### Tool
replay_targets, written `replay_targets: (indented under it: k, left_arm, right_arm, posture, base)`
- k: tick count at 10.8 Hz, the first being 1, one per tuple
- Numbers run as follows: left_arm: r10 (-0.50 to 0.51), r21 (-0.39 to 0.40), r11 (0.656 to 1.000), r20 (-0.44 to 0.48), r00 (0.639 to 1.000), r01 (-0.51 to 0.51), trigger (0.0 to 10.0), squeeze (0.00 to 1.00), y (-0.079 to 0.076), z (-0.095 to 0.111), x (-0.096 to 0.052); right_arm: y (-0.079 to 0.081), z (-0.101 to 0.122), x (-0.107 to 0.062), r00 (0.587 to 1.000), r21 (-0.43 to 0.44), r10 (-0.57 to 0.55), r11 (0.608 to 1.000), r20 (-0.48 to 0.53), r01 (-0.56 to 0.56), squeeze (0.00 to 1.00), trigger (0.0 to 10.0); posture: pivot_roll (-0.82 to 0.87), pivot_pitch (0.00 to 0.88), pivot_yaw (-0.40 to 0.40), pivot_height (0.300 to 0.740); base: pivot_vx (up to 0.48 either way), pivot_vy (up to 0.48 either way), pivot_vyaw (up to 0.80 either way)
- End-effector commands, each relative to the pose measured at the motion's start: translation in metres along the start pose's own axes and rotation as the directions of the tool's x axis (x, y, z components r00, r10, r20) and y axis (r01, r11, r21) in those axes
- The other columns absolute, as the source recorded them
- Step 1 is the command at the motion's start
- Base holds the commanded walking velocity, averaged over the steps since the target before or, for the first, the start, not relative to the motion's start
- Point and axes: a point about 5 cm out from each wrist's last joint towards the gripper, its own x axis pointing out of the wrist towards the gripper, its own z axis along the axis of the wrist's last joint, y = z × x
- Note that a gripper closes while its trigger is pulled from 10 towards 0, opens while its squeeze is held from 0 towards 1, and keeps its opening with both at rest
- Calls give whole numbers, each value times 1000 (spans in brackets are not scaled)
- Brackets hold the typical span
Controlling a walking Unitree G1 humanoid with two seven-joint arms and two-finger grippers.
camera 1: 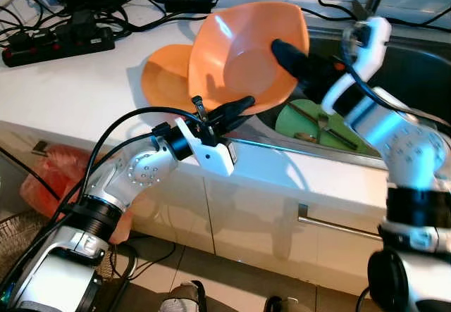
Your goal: Kitchen organization
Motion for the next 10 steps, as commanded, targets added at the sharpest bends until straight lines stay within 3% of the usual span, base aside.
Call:
replay_targets:
  k: [1, 3, 6, 10]
  left_arm:
    - [28, 21, 999, 30, 999, -29, 0, 0, 4, 6, 1]
    - [29, 26, 999, 26, 999, -30, 0, 0, 1, 6, 1]
    - [21, 37, 999, 32, 999, -22, 0, 0, -2, 8, 2]
    - [24, 51, 998, 33, 999, -26, 0, 0, -2, 8, 1]
  right_arm:
    - [0, 1, 3, 1000, -20, -18, 1000, -21, 17, 0, 0]
    - [-14, 3, 6, 981, -55, -169, 985, -96, 164, 0, 0]
    - [-22, 12, 5, 960, -110, -246, 966, -134, 232, 0, 0]
    - [-19, 18, 2, 953, -115, -196, 978, -230, 173, 0, 0]
  posture:
    - [100, 122, 17, 740]
    - [94, 126, 8, 740]
    - [88, 127, 8, 740]
    - [83, 126, 6, 740]
  base:
    - [0, 0, 0]
    - [0, 0, 0]
    - [0, 0, 0]
    - [0, 0, 0]
